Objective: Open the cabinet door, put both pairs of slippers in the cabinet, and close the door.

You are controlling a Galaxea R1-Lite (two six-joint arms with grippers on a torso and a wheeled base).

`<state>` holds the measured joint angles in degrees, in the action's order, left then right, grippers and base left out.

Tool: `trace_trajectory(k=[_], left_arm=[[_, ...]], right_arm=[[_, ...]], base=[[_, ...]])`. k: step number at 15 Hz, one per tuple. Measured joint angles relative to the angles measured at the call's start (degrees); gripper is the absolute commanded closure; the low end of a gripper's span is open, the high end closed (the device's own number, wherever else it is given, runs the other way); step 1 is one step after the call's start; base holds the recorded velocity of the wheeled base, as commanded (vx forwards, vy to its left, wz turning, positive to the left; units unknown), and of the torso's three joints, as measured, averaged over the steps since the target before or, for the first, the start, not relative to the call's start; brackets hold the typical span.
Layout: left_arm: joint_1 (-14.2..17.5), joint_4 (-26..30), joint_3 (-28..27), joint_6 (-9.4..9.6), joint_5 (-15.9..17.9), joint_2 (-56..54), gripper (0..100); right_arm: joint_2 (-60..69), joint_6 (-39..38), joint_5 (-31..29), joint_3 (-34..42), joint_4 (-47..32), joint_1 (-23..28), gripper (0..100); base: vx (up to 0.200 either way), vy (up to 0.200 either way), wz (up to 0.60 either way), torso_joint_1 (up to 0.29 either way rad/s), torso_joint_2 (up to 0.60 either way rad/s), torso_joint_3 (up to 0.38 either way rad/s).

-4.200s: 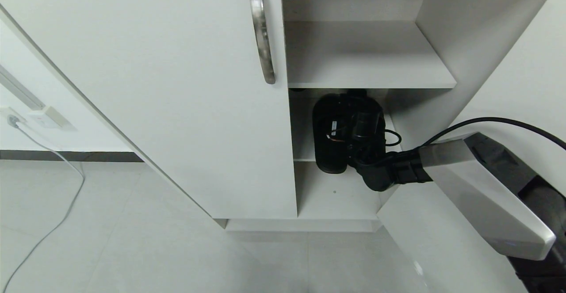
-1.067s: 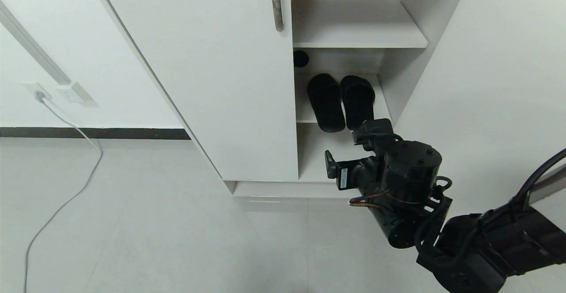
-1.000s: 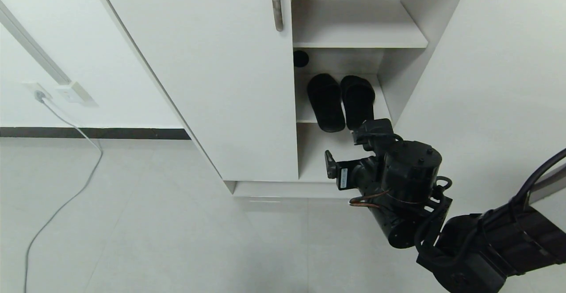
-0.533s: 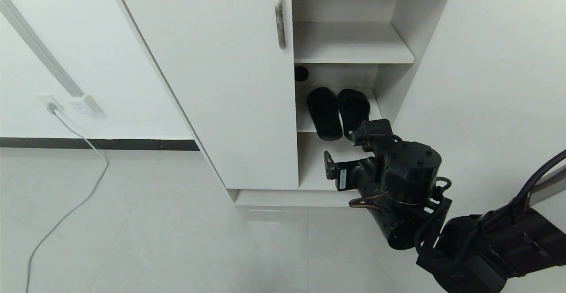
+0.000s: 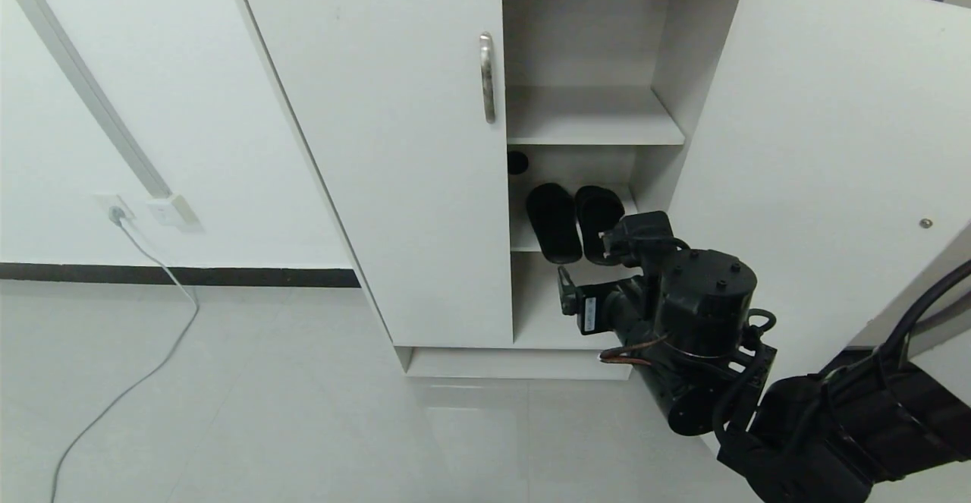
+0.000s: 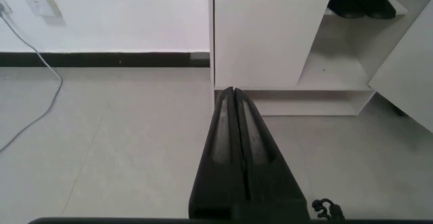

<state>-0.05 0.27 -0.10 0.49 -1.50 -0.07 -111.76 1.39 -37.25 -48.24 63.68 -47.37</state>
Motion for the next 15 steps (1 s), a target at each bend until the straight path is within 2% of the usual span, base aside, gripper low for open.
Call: trace_trajectory(k=[7,11,15], left_arm=[[0.0,0.0,0.1,-0.05,-0.2,0.0,100],[0.0,0.0,0.1,-0.05,-0.1,0.0,100],[0.0,0.0,0.1,-0.05,0.0,0.0,100]], right_arm=[[0.1,0.1,0.2,1.8,-0.1,0.4,0],[0.1,0.1,0.3,2.1,0.0,0.6,0],[0.2,0.3,0.3,2.7,-0.1,0.6,0]], base=[[0.000,0.000,0.00,0.003,0.00,0.203],[0.000,0.000,0.00,0.002,0.00,0.044],[0.000,0.200,0.00,0.001,0.00,0.010]])
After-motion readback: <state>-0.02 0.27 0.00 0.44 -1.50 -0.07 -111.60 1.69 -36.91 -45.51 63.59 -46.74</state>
